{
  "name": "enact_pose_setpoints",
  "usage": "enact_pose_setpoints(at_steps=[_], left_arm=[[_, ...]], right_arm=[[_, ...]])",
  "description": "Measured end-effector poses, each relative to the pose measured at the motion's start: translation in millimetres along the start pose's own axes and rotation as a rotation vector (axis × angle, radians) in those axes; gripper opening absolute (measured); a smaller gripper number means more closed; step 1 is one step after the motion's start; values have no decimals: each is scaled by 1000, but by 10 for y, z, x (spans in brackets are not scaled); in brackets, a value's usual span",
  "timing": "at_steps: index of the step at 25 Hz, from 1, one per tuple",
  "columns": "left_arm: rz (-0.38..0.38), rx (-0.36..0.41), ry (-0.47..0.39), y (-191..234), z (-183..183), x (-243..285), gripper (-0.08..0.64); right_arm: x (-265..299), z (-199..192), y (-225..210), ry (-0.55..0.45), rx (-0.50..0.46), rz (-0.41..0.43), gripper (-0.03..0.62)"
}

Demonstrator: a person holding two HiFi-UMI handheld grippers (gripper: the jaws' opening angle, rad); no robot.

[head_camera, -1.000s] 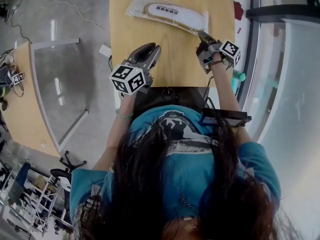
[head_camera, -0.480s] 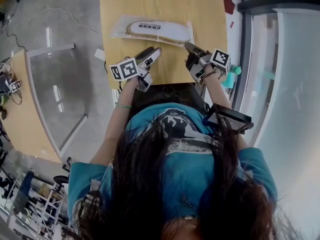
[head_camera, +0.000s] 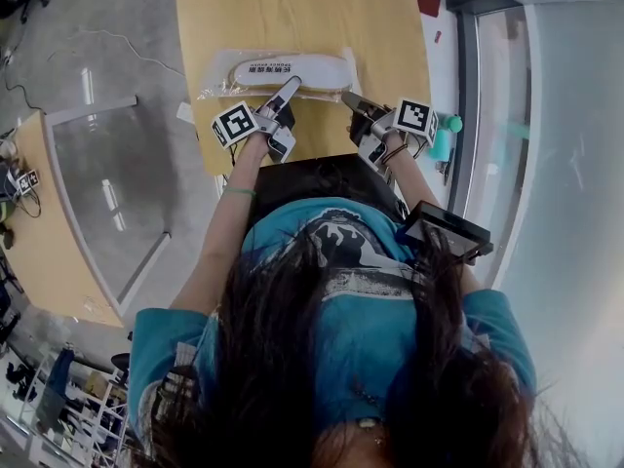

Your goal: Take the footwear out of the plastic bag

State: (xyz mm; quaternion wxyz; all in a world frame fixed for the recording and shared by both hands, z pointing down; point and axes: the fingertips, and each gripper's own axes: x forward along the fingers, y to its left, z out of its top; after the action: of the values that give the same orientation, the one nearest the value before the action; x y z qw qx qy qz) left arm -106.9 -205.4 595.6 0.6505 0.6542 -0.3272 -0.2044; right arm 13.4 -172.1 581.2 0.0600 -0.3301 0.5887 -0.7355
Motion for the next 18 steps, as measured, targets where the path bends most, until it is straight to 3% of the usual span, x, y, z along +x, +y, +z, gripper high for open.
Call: enact_pose_setpoints(at_steps=[3,11,18], left_arm=[[-1,15,-26,1,17,2,195],[-63,-45,-60,-51,34,-46,152],[-82,-47,-131,-81,252,-257,126]], right_arm=[[-16,-87,79,17,-56,2,29],[-72,-145,222,91,-341,20,34],[-204,-92,257,145,-528,9,127]])
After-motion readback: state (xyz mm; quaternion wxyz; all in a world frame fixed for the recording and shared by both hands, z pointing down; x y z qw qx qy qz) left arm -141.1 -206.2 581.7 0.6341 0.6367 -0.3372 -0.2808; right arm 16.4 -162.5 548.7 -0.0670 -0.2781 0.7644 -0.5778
